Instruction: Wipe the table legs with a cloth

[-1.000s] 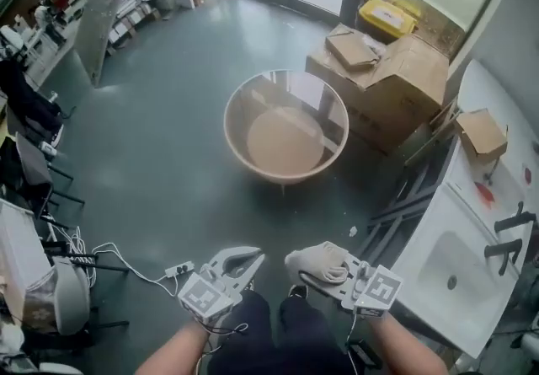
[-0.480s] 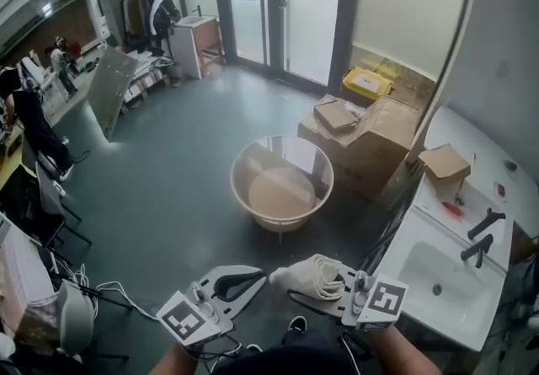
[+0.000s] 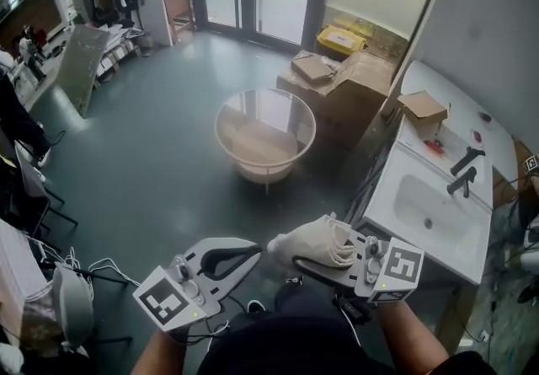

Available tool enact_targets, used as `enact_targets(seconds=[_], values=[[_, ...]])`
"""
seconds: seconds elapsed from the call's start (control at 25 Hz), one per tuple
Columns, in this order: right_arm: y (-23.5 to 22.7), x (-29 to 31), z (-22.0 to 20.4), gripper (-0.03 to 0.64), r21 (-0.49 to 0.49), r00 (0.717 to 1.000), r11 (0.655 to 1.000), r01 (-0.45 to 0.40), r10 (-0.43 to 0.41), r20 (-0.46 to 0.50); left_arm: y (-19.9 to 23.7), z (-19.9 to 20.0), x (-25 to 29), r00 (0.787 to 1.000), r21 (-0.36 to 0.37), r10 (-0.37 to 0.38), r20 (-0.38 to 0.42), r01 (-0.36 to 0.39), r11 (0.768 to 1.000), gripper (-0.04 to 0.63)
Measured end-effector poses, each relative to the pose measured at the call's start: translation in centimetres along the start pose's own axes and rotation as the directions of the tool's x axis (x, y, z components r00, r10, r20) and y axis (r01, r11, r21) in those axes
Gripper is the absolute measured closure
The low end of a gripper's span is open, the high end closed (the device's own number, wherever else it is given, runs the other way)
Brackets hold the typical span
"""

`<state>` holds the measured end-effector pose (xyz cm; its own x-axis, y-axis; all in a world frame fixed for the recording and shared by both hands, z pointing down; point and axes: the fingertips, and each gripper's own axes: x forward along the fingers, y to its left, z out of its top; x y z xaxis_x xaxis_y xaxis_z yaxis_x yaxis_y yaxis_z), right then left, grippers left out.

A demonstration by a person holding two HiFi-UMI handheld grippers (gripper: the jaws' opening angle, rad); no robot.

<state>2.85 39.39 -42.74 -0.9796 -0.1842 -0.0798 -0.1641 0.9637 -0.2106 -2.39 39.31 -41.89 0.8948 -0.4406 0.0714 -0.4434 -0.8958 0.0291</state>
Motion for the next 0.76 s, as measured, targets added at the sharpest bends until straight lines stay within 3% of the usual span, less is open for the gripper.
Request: enact_targets(seconds=[0.36,0.76], values=[[2.9,-0.3,-0.2,0.528,0.071,0.998,0.997,0.028,-0.032,0.049,-1.4,-0.3,-2.2,0.998,-0.005,-0.053,0.030,0.053,0.999,0.588],[4.1,1.8,-2.2,0.528,0.019,1.000,1.000,-0.009,0.008,0.010,-1.0,-0.3,-2.5,0.994,-0.018,-0.061,0.091,0.062,0.998,0.589]])
